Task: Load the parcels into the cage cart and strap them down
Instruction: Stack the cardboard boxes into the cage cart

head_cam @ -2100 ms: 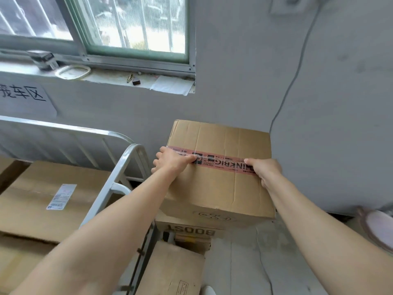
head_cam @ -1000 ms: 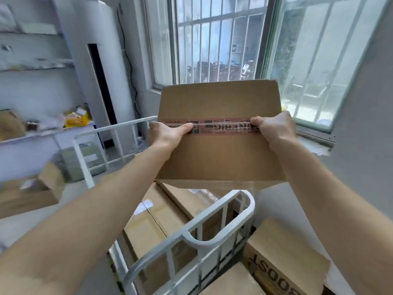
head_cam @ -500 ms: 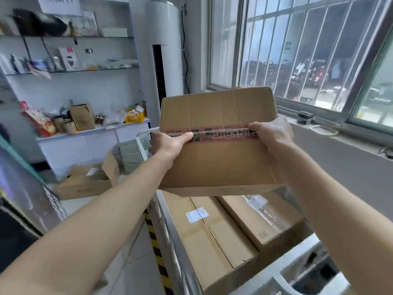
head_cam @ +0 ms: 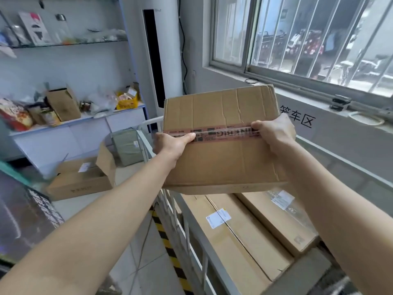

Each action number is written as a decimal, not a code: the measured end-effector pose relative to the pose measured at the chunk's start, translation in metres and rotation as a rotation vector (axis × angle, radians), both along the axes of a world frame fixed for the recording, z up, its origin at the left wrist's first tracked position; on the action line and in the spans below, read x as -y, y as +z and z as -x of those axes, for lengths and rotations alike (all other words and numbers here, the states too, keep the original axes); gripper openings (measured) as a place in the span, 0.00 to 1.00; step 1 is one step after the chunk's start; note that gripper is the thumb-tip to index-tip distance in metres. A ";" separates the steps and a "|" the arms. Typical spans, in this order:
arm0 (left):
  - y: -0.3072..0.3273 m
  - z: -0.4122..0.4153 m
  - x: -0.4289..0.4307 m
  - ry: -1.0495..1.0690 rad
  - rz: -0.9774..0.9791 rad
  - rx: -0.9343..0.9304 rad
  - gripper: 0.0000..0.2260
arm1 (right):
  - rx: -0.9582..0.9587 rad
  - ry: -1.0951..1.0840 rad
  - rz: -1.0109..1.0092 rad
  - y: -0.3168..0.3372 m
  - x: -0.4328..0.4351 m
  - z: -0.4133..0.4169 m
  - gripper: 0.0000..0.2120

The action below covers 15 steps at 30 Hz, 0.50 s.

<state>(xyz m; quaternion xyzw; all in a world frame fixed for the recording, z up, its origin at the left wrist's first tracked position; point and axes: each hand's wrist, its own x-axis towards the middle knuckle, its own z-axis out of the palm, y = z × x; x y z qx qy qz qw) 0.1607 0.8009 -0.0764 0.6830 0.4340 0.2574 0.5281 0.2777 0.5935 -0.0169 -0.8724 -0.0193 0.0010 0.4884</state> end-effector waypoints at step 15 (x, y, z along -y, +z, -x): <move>-0.058 -0.170 -0.183 -0.009 0.077 -0.099 0.55 | -0.069 0.025 0.040 -0.068 -0.189 -0.190 0.29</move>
